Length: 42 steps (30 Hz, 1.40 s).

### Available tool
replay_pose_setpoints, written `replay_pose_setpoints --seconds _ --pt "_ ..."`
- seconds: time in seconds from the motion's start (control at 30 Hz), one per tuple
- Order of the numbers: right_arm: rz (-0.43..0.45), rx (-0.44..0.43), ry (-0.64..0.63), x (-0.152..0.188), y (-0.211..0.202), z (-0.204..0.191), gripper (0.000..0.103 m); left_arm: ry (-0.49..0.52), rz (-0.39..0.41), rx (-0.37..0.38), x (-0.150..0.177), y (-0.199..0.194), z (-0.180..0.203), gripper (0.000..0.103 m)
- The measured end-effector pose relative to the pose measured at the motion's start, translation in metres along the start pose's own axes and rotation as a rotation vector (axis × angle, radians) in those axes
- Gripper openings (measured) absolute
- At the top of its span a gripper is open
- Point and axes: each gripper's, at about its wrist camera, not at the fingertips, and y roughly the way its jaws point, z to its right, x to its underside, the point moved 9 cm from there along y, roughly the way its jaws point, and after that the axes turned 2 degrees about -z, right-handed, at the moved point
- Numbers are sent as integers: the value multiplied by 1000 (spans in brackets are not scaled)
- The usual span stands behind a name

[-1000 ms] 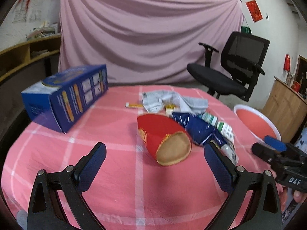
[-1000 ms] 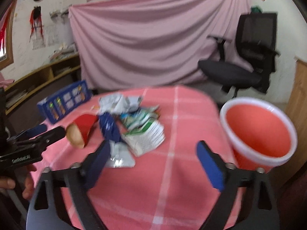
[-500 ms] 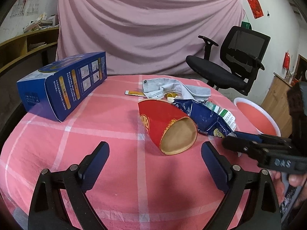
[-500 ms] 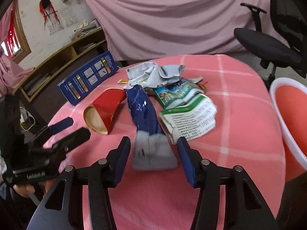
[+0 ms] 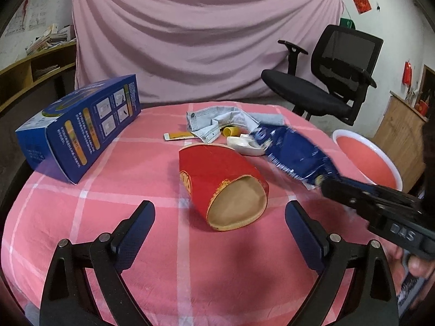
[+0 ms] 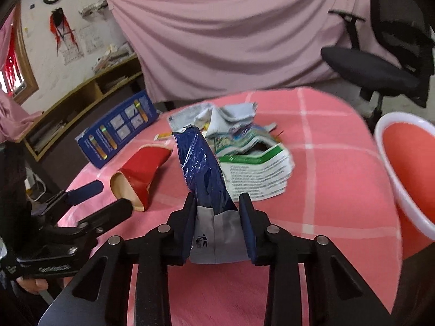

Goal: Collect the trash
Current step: 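Grasp the blue snack wrapper with the right gripper, then grasp the red paper cup with the left gripper while the right holds the wrapper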

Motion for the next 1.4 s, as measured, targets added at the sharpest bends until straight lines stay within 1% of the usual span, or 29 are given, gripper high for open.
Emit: replay_pose_setpoints --seconds 0.17,0.2,0.27,0.43,0.63,0.67,0.7,0.73,0.93,1.03,1.13,1.2,1.3,1.4 --pt "70 24 -1 -4 -11 2 29 -2 -45 -17 -1 16 1 93" --pt "75 26 0 -5 -11 1 29 -4 -56 -18 0 19 2 91" --pt "76 21 -1 -5 -11 1 29 -17 -85 -14 -1 25 1 85" --pt "75 11 15 -5 -9 1 29 -93 -119 37 -5 30 -3 85" --pt "72 15 14 -3 -8 0 29 -135 -138 46 -15 28 -6 84" --pt "70 17 16 -3 -8 1 29 -139 -137 45 -16 28 -6 77" --pt "68 18 18 -3 -8 1 29 -141 -139 44 -17 27 -7 65" --pt "66 18 20 -2 -7 2 29 -141 -148 40 -17 28 -7 62" --pt "61 21 23 -2 -6 2 29 -141 -138 37 -15 21 -9 62" --pt "66 21 21 -2 -7 2 29 -133 -116 27 -8 13 -10 61" --pt "91 22 16 -2 -12 0 29 -130 -52 -9 -1 -1 -13 61" --pt "132 12 6 -4 -20 -2 29 -127 1 -24 1 -11 -13 61" --pt "225 -3 -12 -7 -38 -7 29 -106 97 -39 -2 -29 -8 61" --pt "325 -15 7 -12 -61 -3 29 -73 201 -38 -16 -48 7 61"
